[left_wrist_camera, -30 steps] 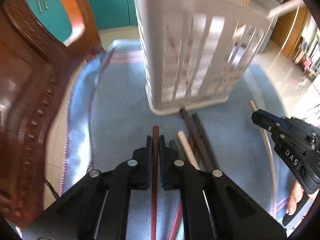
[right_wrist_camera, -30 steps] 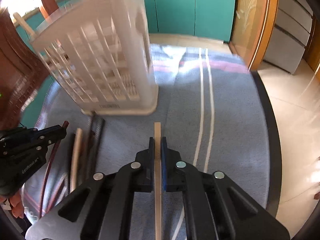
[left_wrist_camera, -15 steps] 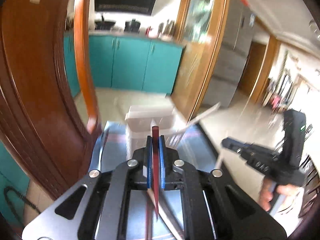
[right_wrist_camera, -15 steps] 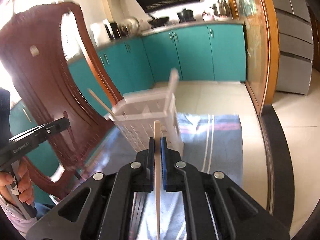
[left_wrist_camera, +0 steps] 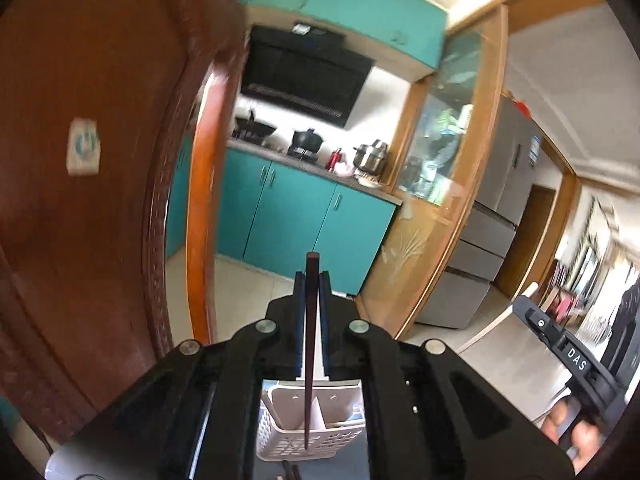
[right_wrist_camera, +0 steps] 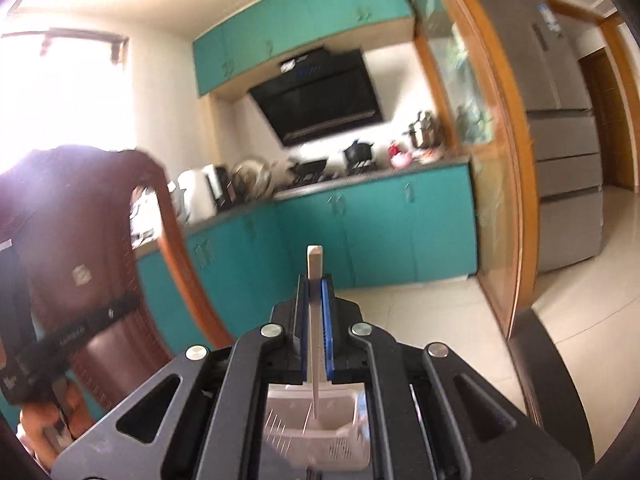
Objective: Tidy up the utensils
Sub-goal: 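Lift both chopsticks into the white holder and open both grippers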
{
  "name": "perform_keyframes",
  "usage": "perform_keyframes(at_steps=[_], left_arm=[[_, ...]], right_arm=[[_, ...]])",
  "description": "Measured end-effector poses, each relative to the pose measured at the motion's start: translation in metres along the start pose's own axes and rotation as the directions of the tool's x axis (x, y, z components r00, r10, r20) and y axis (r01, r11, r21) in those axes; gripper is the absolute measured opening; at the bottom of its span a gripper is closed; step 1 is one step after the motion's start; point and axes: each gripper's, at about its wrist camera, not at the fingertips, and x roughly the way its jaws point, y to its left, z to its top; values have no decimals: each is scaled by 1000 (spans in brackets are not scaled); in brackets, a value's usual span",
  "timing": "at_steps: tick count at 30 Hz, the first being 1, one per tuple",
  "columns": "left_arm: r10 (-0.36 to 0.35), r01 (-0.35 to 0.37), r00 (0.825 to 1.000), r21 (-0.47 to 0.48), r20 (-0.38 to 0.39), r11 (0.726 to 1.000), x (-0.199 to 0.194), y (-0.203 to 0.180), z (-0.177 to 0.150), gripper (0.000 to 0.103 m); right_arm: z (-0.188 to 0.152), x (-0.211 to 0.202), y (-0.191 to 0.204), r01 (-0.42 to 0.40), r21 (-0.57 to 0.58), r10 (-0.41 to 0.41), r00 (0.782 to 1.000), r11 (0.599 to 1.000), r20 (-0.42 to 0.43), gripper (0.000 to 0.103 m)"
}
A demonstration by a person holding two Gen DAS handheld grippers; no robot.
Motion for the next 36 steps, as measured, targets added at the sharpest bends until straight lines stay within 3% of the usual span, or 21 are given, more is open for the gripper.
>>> perform_keyframes(at_steps=[3,8,14,20,21,24,31,34,36], left_arm=[[16,-16,1000,-37,18,999,9,10,-1,7],[88,-86,993,-23,77,996,18,3,-7,7],[54,-47,993,-67,107,997,10,3,-4,7],[127,-102,968,-121,219,987,-10,9,-6,7],[150,-126,962,-119,227,985,-7,10,-8,7],[192,-174,958,-103,212,979,8,12,-17,7],[212,-209,972,-41,99,977,46,9,-44,7],[204,-204,978,-16,41,979,57,7,-56,7],[194,-194,981,-13,14,981,60,7,-63,9]], right_arm=[[-9,21,-2,24,3,-24,1000,1000,9,7],[-53,69,-6,43,-22,-46,992,999,-116,7],[-82,85,-1,34,-75,-48,980,997,-192,7],[-96,87,-7,46,-70,-62,967,997,-246,8],[-95,84,-9,41,-52,-53,968,998,-246,13],[-90,73,-14,41,-26,-45,975,999,-216,38],[-73,18,-16,-16,-49,10,993,999,-119,38],[-79,5,-16,-73,-74,62,987,995,-148,38],[-91,3,-17,-162,-76,143,968,984,-208,38]])
